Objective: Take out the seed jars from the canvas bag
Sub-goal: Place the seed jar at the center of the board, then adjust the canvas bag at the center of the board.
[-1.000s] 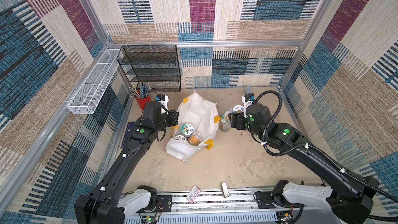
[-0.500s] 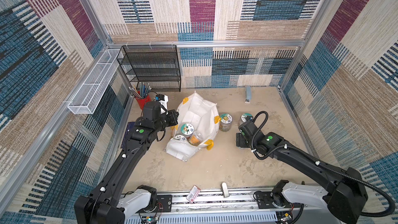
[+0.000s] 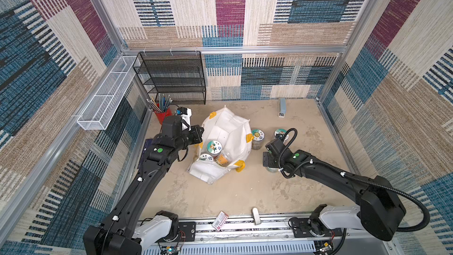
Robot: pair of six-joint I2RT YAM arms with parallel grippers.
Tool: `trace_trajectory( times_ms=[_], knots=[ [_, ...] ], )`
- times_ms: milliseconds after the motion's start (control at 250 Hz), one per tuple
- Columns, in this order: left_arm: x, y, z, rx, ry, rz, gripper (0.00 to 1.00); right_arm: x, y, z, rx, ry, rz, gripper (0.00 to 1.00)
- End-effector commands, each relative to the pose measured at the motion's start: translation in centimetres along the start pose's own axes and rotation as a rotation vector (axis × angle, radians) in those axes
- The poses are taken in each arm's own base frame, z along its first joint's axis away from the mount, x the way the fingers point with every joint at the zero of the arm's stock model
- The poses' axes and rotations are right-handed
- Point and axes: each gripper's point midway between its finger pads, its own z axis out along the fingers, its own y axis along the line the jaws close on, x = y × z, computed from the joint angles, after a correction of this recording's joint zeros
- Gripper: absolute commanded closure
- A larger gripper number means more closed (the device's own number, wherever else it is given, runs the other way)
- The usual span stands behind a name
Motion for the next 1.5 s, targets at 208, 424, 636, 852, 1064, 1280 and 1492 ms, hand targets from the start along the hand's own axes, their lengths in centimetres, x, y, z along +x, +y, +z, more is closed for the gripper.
trace_trajectory(
  times_ms=[208,424,636,852,1064,1280,1492],
  knots=[
    [-2.0,-3.5,-0.8,0.146,-0.025,0.191,1.0,-8.6,4.7,-11.5,-0.423,-0.337,0.011,0.0],
    [-1.8,-5.3,-1.0,0.249,-0.036,0.296,1.0,-10.1,11.3,-19.1,-0.818,-0.411,-0.129,0.12],
    [-1.7,-6.9,-1.3,0.348,-0.051,0.311,1.0,-5.8,18.5,-18.0,-0.975,-0.291,-0.243,0.15],
    [-1.2,-7.9,-1.6,0.419,-0.05,0.315,1.0,-2.0,21.4,-12.9,-0.924,-0.158,-0.24,0.05],
    [-0.7,-8.1,-1.6,0.422,-0.036,0.29,1.0,-0.9,21.2,-6.5,-0.711,-0.082,-0.147,0.01],
    [-0.3,-8.6,-1.9,0.432,-0.04,0.284,1.0,-0.7,22.1,-3.4,-0.653,-0.066,-0.083,0.01],
    [-0.1,-8.3,-1.6,0.421,-0.035,0.27,1.0,1.3,21.8,-3.5,-0.698,0.003,-0.073,0.01]
  ],
)
